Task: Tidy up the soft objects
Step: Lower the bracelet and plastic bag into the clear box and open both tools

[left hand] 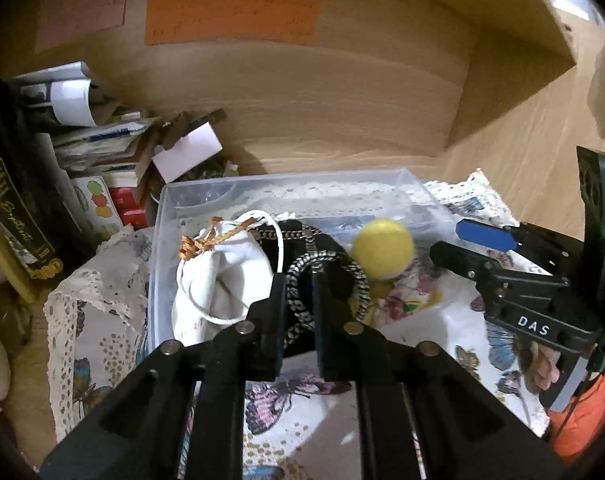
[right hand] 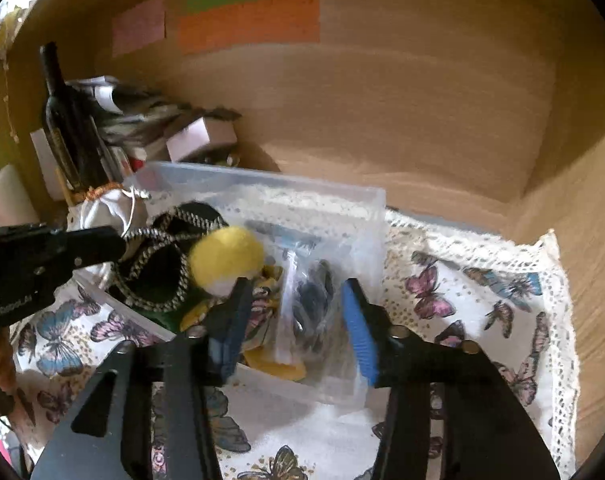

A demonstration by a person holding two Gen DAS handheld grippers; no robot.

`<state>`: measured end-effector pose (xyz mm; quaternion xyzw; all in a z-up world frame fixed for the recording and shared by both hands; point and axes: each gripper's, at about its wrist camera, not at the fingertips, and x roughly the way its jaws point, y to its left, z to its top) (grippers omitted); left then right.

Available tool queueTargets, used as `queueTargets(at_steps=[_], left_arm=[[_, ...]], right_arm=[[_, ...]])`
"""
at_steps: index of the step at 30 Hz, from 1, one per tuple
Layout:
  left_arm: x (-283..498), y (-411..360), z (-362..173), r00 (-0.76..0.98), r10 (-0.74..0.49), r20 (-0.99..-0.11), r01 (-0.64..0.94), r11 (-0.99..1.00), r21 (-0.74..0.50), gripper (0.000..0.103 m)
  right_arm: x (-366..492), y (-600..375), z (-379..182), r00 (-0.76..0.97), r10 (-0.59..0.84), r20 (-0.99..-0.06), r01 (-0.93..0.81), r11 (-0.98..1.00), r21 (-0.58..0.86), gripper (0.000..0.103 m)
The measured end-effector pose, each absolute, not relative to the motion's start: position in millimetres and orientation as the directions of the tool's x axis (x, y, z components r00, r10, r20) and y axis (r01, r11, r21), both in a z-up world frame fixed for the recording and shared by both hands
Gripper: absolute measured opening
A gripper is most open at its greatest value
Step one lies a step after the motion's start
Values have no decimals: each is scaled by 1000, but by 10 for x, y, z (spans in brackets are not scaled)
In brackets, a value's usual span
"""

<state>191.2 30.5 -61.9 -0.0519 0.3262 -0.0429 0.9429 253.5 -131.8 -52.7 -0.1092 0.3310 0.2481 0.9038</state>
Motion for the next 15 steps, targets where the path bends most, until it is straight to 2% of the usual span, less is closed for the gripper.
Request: queueTargets(at_steps=[5,9,12,15], left_arm=[[1690,280,-423,814,-130,-566,66,989,-132,10],[1441,273,-233,849,-131,-512,76,989,-127,20],[1258,284,-120,870,-131,-475,79,989,-129,21],[1044,270,-25,884,-129,-448,79,988,-130,21]], right_arm=[[2360,-1401,-302,685,404,-607,-526,850,-27,45],[2126,-1432,-72,716,435,-546,-535,844,-28,45],[1903,-1453,80,732,467,-496,-550,835,-27,45],[1698,-1451,182,745,494,-449,-563,826,-26,54]])
